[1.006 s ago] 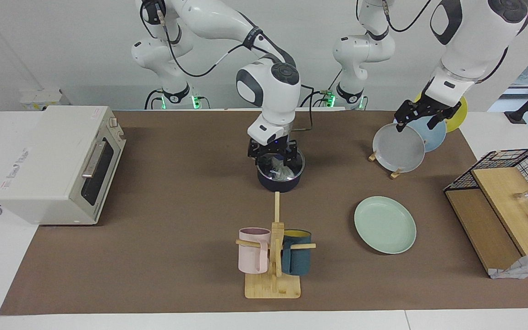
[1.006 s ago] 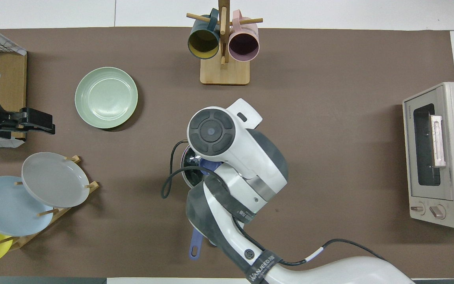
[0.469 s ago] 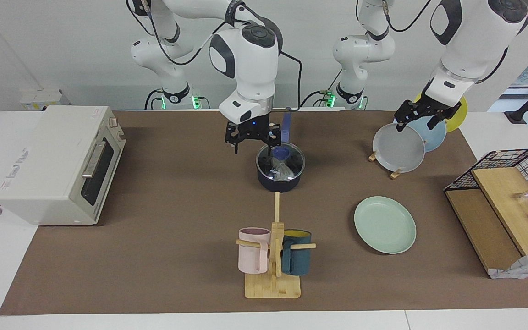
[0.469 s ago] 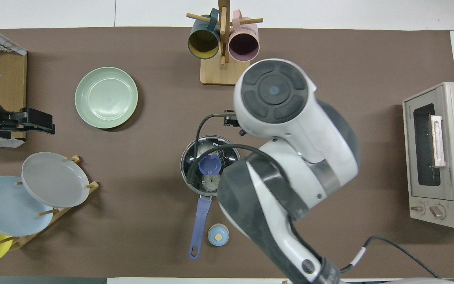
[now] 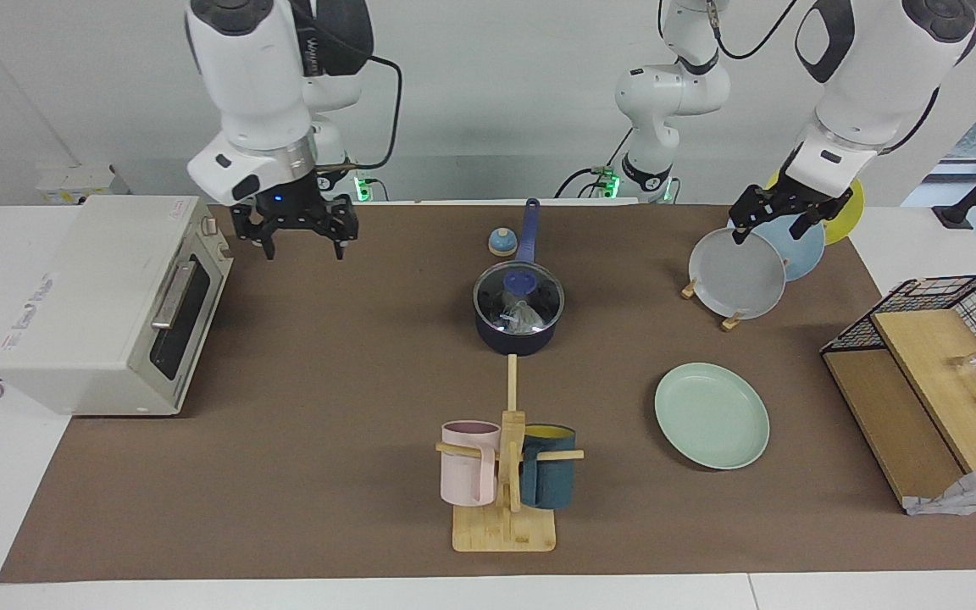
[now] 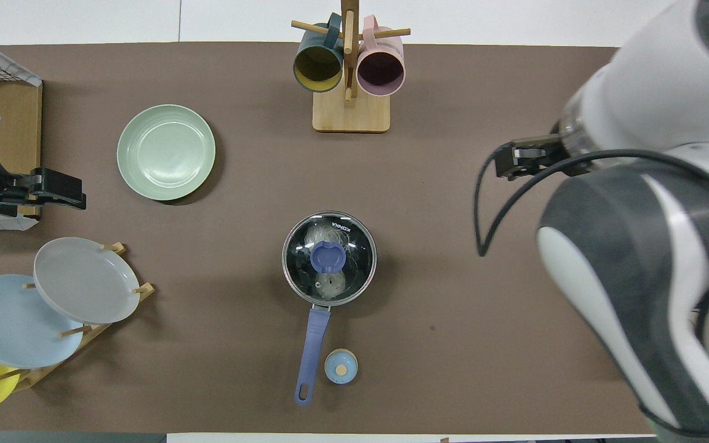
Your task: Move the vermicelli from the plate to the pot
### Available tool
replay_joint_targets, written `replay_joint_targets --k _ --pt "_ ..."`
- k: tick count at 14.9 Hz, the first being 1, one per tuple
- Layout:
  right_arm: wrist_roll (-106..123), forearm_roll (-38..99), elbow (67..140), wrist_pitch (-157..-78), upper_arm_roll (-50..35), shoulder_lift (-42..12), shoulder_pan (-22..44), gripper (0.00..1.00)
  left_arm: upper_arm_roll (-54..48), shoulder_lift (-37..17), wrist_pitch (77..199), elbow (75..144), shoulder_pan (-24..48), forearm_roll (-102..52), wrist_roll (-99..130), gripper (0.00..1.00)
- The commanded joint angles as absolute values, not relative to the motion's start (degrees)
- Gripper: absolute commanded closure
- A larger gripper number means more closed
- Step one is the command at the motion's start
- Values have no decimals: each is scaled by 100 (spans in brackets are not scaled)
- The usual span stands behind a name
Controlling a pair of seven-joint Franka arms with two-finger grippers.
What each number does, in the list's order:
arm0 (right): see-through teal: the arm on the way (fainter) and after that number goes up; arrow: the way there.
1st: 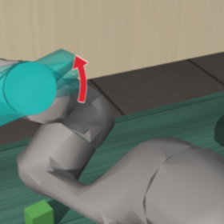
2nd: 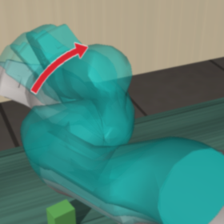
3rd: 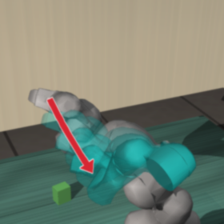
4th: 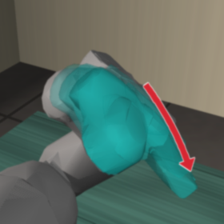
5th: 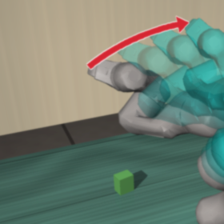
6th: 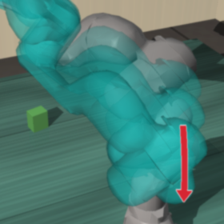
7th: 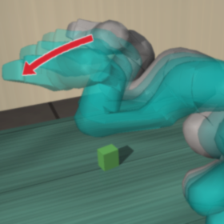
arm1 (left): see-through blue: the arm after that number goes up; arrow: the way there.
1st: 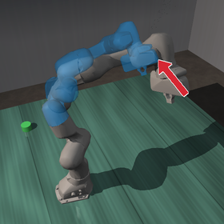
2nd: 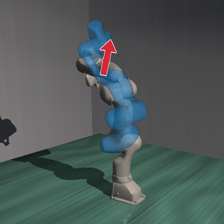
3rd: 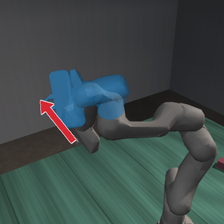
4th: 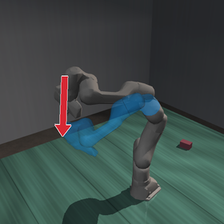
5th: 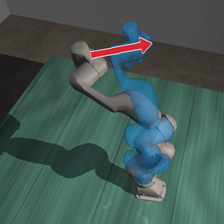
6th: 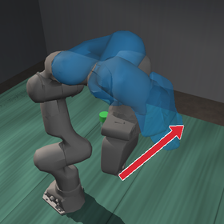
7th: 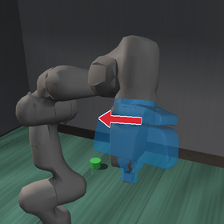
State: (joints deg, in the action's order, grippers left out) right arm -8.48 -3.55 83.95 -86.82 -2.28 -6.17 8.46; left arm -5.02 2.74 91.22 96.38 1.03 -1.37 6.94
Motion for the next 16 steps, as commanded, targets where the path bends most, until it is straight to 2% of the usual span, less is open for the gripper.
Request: replay_joint_targets --k 1,7,10,16 --pt "-379 -237 8735 -8473 -281 -335 441 0 -536 404 9097 9747 35 -88 668 0" --pt "650 -237 9614 -8552 254 219 431 0 -536 404 9097 9747 35 -88 668 0" --pt "747 -334 9650 -8850 343 237 431 0 -536 404 9097 9747 35 -88 668 0" --pt "747 -290 9396 -8763 343 62 396 0 -536 404 9097 9747 35 -88 668 0"
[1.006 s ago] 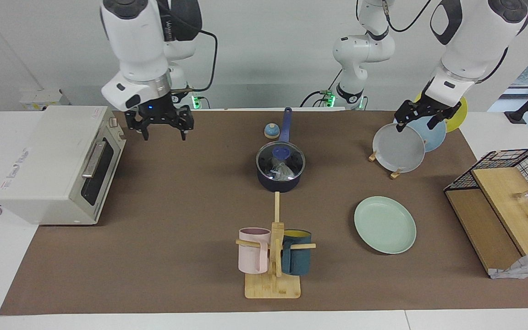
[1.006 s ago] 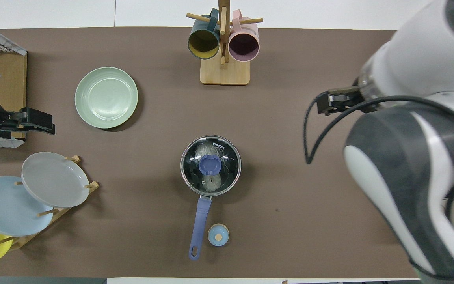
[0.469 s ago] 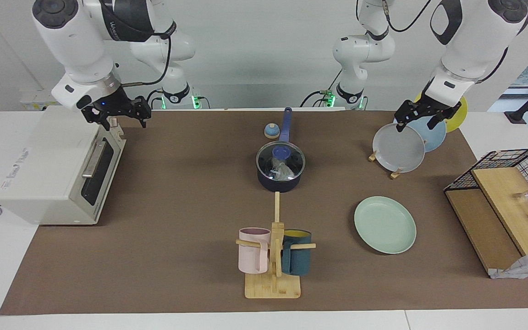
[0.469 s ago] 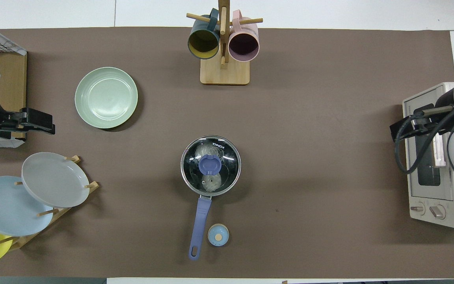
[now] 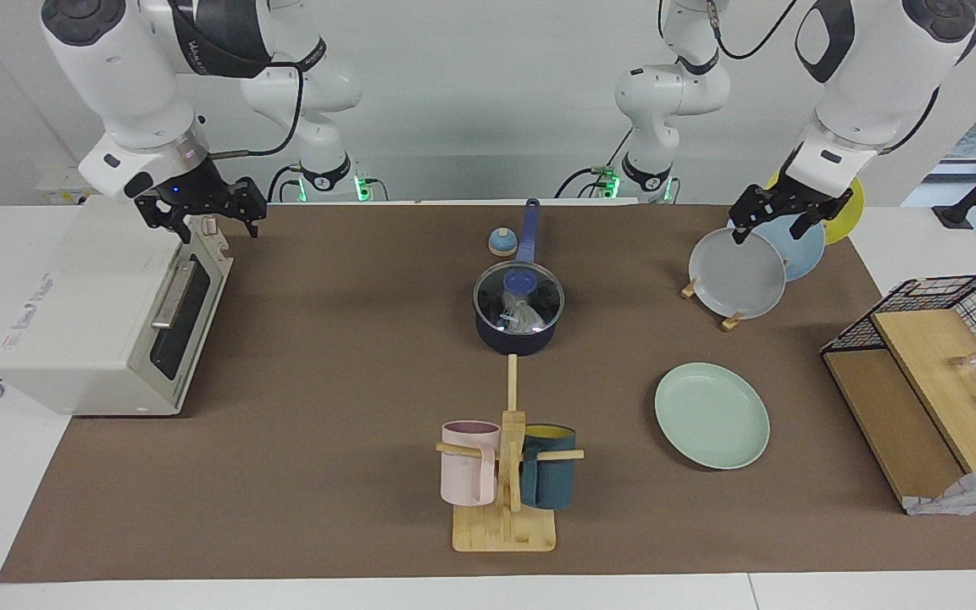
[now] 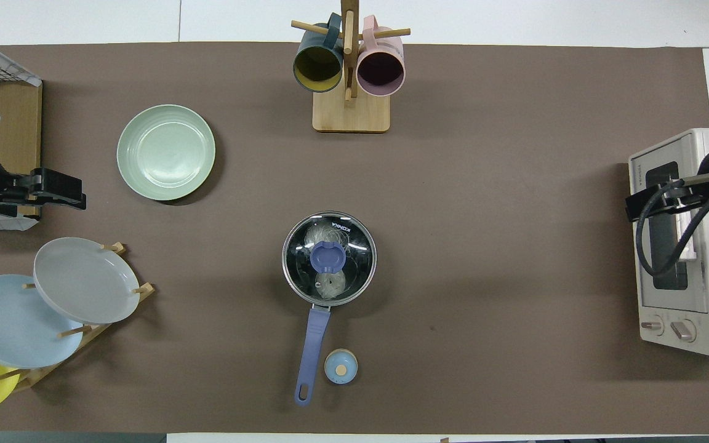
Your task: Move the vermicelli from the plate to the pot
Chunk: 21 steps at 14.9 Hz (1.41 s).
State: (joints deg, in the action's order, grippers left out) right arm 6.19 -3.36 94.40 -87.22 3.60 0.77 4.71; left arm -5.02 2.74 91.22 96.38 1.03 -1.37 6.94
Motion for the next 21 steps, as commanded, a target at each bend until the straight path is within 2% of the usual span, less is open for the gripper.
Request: replay_joint_targets --k 1,10,21 --pt "738 -325 9309 -8745 343 35 404 0 -536 404 9097 9747 35 -88 668 0" --pt "747 -237 9123 -8701 378 -35 167 0 -536 404 9097 9747 35 -88 668 0" --pt "747 -237 9026 -8605 378 -62 185 0 -545 404 9097 9747 35 -88 668 0"
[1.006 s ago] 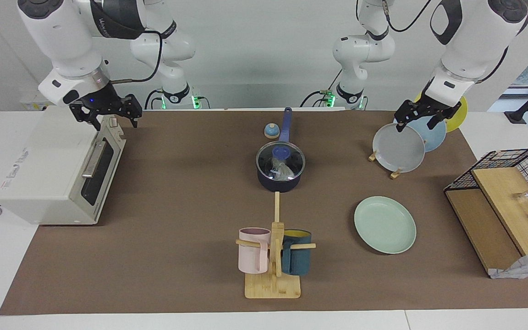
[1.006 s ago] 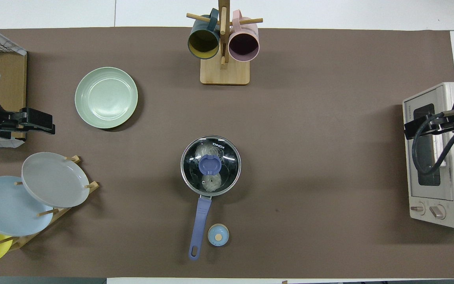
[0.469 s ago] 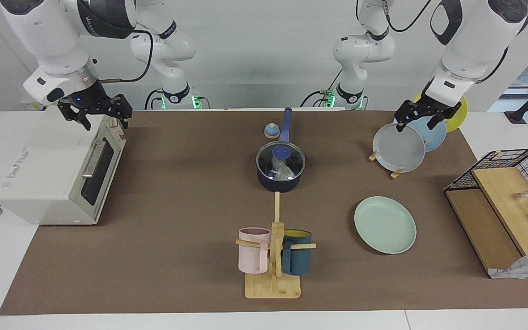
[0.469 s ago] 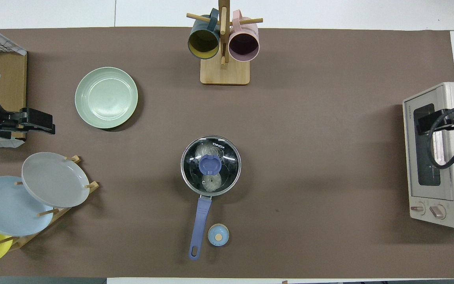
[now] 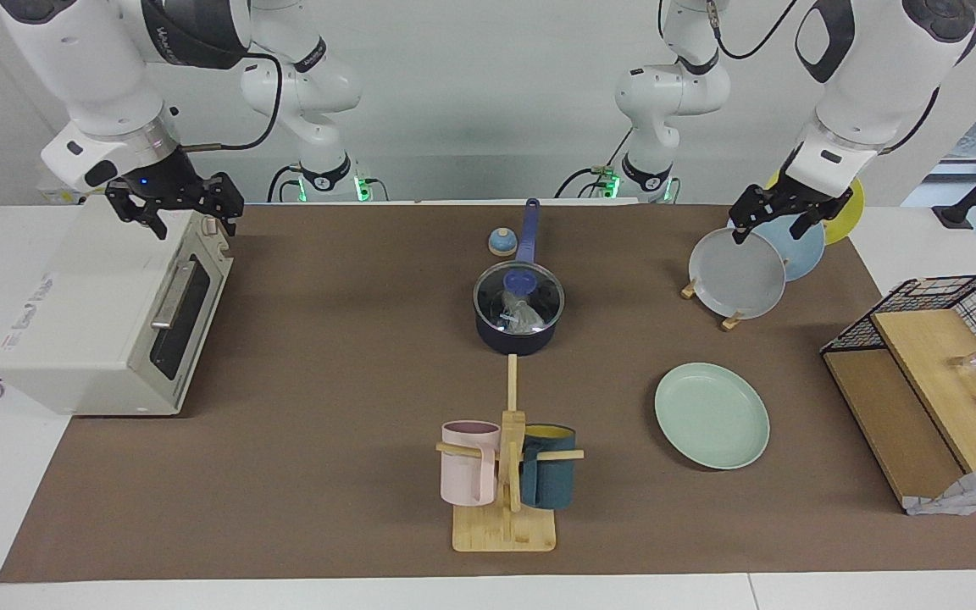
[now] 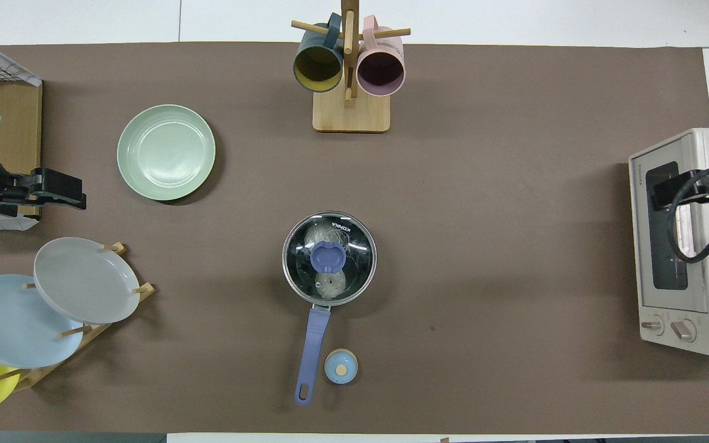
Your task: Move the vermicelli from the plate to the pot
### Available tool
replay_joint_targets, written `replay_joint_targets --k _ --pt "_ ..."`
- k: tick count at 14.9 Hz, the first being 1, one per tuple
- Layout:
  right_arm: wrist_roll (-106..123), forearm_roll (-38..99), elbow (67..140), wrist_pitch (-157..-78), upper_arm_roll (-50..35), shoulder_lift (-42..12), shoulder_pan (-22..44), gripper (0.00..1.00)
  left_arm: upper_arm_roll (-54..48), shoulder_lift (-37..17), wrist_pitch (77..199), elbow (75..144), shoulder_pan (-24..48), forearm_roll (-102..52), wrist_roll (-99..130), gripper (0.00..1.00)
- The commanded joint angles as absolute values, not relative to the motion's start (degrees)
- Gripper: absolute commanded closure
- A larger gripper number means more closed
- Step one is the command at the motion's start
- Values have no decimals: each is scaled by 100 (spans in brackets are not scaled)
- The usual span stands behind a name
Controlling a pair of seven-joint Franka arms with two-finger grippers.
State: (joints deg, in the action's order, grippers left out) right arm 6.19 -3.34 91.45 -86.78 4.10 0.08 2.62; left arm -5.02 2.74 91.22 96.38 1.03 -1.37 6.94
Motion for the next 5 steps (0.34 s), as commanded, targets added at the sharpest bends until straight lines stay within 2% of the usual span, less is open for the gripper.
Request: replay_joint_targets --k 1,5 --pt "747 -237 9035 -8596 378 -62 193 0 -536 404 9097 9747 35 -88 668 0" --pt "747 -237 9035 -8596 378 -62 202 0 -536 404 9097 9747 35 -88 668 0"
